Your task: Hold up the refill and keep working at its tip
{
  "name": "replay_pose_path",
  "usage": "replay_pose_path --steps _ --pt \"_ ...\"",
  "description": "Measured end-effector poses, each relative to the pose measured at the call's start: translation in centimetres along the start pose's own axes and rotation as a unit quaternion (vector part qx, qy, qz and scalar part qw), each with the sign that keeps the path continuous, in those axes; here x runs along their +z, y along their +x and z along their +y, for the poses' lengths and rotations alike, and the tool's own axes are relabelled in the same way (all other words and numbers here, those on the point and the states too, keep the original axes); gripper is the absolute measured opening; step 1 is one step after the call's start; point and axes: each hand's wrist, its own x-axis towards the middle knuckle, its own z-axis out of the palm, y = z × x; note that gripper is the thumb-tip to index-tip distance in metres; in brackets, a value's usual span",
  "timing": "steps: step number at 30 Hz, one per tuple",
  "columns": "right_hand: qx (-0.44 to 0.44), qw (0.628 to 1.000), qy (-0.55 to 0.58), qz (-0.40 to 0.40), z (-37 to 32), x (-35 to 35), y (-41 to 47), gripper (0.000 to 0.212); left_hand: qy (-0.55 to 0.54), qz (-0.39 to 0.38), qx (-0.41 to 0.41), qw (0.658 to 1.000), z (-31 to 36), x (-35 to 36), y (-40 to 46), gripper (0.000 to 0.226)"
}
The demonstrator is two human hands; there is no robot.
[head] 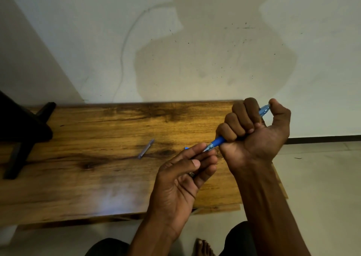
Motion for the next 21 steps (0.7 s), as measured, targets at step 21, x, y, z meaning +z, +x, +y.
replay_pose_path --steps 21 --pt "0.015 1.0 -0.011 -0.004 -0.09 0.12 0.01 0.059 -0.001 0.002 -0.002 1.0 -0.16 0.0 0.04 0.031"
